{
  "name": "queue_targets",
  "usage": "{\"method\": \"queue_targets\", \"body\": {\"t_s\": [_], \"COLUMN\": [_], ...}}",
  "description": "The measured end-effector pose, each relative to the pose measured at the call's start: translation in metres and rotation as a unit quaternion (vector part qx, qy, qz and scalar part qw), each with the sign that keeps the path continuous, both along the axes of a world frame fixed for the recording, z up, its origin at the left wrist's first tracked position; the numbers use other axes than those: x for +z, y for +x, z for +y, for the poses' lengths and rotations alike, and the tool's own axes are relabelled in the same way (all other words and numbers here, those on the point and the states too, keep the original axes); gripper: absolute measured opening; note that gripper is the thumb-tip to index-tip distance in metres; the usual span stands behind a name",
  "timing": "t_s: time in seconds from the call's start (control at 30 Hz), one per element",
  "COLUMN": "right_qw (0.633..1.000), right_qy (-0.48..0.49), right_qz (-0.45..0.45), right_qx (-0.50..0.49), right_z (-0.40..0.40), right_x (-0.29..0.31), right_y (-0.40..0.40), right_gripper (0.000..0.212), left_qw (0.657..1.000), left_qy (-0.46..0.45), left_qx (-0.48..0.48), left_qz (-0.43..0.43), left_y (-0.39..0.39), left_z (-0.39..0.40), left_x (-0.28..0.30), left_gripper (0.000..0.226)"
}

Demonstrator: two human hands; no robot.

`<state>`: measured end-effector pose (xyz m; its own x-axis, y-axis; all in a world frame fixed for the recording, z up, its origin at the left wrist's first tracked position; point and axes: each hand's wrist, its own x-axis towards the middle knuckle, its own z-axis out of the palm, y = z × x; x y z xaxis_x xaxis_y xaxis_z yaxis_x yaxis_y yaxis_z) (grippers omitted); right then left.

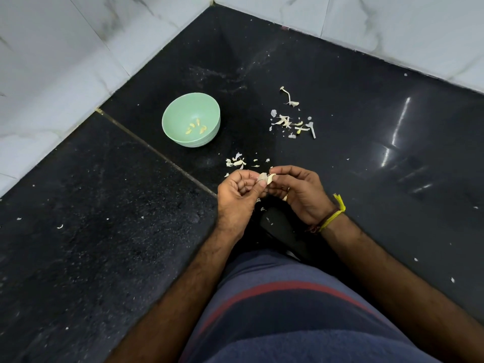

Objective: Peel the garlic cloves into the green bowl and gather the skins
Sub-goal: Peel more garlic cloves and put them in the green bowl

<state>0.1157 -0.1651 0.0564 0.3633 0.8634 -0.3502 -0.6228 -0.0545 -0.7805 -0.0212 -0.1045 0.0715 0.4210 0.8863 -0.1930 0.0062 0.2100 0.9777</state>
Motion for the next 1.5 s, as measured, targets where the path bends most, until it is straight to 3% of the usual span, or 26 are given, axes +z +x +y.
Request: {"method": "queue_targets", "body": {"t_s": [0.2, 0.37, 0.6, 0.87, 1.0, 1.27, 1.5], "right_qw": [0.996, 0.994, 0.987, 0.956, 0.937, 0.982, 0.977], "right_qy": [-0.003, -0.004, 0.022, 0.021, 0.025, 0.036, 0.01], "right_qz": [0.018, -0.01, -0.14, -0.273, -0.323, -0.181, -0.211], "right_qx": [0.091, 0.105, 0.078, 0.109, 0.127, 0.043, 0.035], "right_z": [0.0, 0.004, 0.0, 0.001, 0.003, -0.001, -0.001], "right_x": [0.005, 0.002, -0.002, 0.0, -0.004, -0.002, -0.003], "right_y": [0.012, 0.011, -0.008, -0.002, 0.001, -0.007, -0.005], "right_gripper": [0.018, 0.017, 0.032, 0.028, 0.027, 0.023, 0.018], "left_qw": [1.0, 0.996, 0.979, 0.974, 0.982, 0.997, 0.996], "left_qy": [0.016, 0.08, 0.163, 0.174, 0.135, 0.023, 0.03], "left_qx": [-0.019, -0.018, -0.007, -0.036, -0.037, 0.002, -0.029], "left_qz": [-0.001, 0.046, 0.12, 0.138, 0.129, 0.071, 0.082], "left_y": [-0.003, -0.003, -0.003, -0.004, -0.002, 0.005, 0.006], "left_z": [0.0, -0.003, -0.007, -0.005, -0.007, -0.002, -0.002], "left_x": [-0.002, -0.008, -0.01, -0.01, -0.01, -0.017, -0.016], "left_gripper": [0.015, 0.03, 0.046, 0.049, 0.045, 0.04, 0.038]}}
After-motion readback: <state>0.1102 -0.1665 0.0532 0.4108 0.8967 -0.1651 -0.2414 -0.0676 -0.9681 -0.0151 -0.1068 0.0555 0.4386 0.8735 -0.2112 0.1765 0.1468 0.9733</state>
